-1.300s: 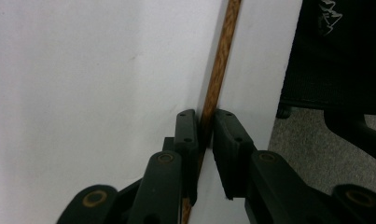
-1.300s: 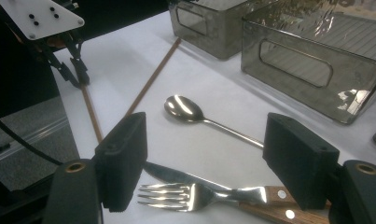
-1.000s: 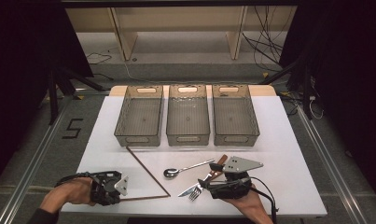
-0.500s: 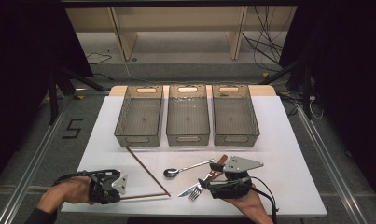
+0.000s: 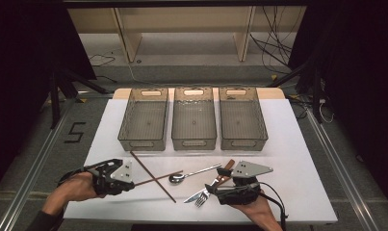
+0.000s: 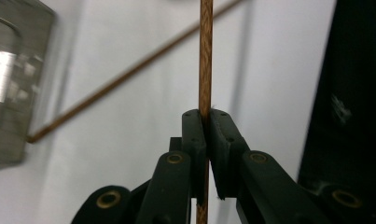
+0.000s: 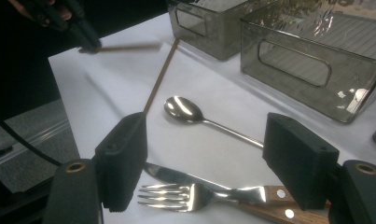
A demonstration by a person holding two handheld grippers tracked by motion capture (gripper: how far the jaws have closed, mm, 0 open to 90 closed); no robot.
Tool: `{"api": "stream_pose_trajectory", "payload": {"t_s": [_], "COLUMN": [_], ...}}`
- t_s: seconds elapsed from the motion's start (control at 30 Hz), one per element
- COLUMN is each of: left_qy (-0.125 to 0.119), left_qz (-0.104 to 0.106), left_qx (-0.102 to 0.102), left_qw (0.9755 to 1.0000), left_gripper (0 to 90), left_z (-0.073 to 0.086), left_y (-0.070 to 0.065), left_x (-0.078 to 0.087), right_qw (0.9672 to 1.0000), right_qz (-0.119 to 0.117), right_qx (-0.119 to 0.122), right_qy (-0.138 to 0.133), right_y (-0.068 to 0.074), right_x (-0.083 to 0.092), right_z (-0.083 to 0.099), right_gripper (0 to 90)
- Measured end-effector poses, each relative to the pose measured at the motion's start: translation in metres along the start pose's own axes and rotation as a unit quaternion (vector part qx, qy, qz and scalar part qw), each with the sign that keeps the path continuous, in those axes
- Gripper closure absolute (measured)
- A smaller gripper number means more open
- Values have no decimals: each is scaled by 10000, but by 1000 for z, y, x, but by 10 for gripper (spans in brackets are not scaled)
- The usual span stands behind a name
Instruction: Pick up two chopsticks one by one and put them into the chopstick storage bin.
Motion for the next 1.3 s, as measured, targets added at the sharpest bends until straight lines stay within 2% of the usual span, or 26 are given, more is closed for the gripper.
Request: {"api": "stream_pose_trajectory", "payload": {"t_s": [0.07,0.13,0.17,0.23,0.3,0.4,0.43,0.47,0.53,0.63,0.7,0.9,0.93,1.13,1.23,1.27,1.3], "left_qy": [-137,-333,-370,-452,-558,-566,-573,-564,-545,-551,-539,-505,-465,-453,-451,-487,-482], "left_qz": [-196,-343,-434,-625,-793,-1009,-1038,-1069,-1121,-1195,-1276,-1583,-1605,-1799,-1841,-1840,-1855], "left_qx": [206,576,663,1005,1318,1723,1803,1954,2144,2457,2618,2849,2873,3074,3111,3159,3171], "left_qw": [9995,9972,9962,9919,9865,9782,9764,9732,9688,9604,9551,9441,9432,9333,9313,9295,9288], "left_gripper": [846,846,846,846,846,846,846,846,846,846,846,846,846,846,845,846,846], "left_z": [-6,-15,-17,-22,-25,-26,-26,-26,-26,-26,-27,-33,-34,-37,-37,-37,-36], "left_y": [11,24,29,44,58,78,83,91,104,123,136,173,178,205,212,214,216], "left_x": [3,7,9,12,16,20,20,21,21,21,23,28,28,23,18,16,14], "right_qw": [10000,10000,10000,10000,10000,10000,10000,10000,10000,10000,10000,10000,10000,10000,10000,10000,10000], "right_qz": [-5,-4,-3,-3,3,15,12,10,12,11,3,-9,-11,-15,-21,-23,-23], "right_qx": [3,3,2,2,9,6,8,2,-9,-12,-18,-22,-27,-45,-43,-40,-42], "right_qy": [4,4,6,-5,-10,-14,-17,-12,-3,-6,-19,-24,-24,-33,-42,-35,-34], "right_y": [0,0,0,0,0,-1,-1,-1,-1,-2,-2,-2,-2,-3,-4,-4,-4], "right_x": [0,0,0,0,1,1,1,1,1,2,2,2,2,3,4,4,3], "right_z": [0,0,0,0,0,0,0,0,0,0,0,1,1,1,2,2,2], "right_gripper": [313,313,313,313,313,313,313,313,313,313,313,312,312,312,311,312,312]}}
Point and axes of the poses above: each handheld gripper's, and its own axes: x roughly backward along the jaws, z roughly out of its underside, y roughly to its left, the point moved 9 cm from there along -x, roughly forward along the jaws, and after that the axes turned 5 degrees about -x, right-handed, at the moved point
